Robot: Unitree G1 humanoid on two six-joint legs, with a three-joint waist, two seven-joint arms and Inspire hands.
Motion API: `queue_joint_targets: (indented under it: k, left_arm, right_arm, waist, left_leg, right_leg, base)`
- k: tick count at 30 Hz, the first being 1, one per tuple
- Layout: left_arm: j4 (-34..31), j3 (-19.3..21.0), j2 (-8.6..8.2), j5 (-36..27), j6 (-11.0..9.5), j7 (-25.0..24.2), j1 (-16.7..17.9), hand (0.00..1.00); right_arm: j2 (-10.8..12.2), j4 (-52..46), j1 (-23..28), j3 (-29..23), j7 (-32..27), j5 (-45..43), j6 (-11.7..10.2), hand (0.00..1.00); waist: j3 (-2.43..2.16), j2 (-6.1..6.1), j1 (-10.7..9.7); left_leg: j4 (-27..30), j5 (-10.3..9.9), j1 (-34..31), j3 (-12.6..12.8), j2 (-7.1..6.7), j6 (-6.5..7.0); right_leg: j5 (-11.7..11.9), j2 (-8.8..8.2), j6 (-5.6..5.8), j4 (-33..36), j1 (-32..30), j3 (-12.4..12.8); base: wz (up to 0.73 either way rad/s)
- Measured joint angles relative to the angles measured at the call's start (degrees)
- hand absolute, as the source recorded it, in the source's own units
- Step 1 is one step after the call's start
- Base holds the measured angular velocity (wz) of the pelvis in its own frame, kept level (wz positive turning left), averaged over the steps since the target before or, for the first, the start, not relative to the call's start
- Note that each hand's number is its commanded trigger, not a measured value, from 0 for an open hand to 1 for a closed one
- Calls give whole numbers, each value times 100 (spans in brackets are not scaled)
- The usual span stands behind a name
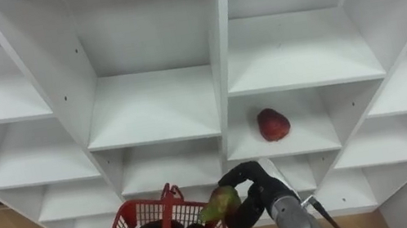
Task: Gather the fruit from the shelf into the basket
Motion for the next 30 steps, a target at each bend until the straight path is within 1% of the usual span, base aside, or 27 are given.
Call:
queue_joint_targets:
  k: [1,3,4,5,6,9,10,16,30]
  left_arm:
    - [1,-17,0,0,0,-1,0,100]
    - [7,-42,-10,1,0,-12,0,100]
    - [14,-44,-21,3,0,-25,-1,100]
    - [29,-51,-23,-2,0,-73,-1,100]
    - [36,-59,-26,-3,0,-87,-1,100]
    - [100,-63,-67,-2,0,-127,-8,100]
    - [123,-62,-105,-3,0,-129,-10,100]
    - [160,-67,-156,-2,2,-233,-19,100]
    - [224,-59,-154,0,2,-236,-20,100]
  right_arm:
    - [21,0,0,-1,0,-5,0,92]
    - [88,0,0,2,1,-10,0,63]
    - [122,0,0,11,1,-13,0,22]
    - [136,0,0,40,1,-13,0,13]
    - [141,0,0,50,2,-12,0,0]
    - [152,1,-1,120,3,-76,0,0]
    - [154,1,-7,144,6,-123,0,0]
    - [167,1,-66,196,11,-191,-1,0]
    - [175,0,-85,196,3,-191,-8,0]
  waist:
    - [1,-4,1]
    - [3,-19,-1]
    - [8,-28,0]
    - [9,-36,-5]
    - [10,-38,-5]
    - [13,-40,-5]
    - [15,-37,0]
    - [17,-34,-6]
    - [14,-38,-5]
  left_leg:
    - [0,0,0,-2,-1,0]
    - [0,1,2,-2,-3,1]
    - [3,1,2,-14,-6,1]
    - [4,1,6,-20,-8,2]
    - [4,1,8,-20,-9,2]
    - [6,2,7,-42,-17,3]
    - [6,2,0,-43,-19,4]
    - [5,3,-9,-54,-21,5]
    - [3,3,-6,-62,-24,5]
  right_leg:
    - [0,-1,0,0,0,-1]
    - [-1,-4,1,1,2,0]
    - [-3,-7,3,2,10,-7]
    - [-5,-10,6,2,19,-15]
    - [-5,-11,7,2,21,-15]
    - [-12,-25,12,-1,31,-47]
    - [-14,-28,14,-1,24,-49]
    - [-19,-32,15,1,24,-73]
    - [-30,-35,19,3,24,-75]
  base:
    - [0]
    - [0]
    - [3]
    - [3]
    - [3]
    - [5]
    - [0]
    - [0]
    - [0]
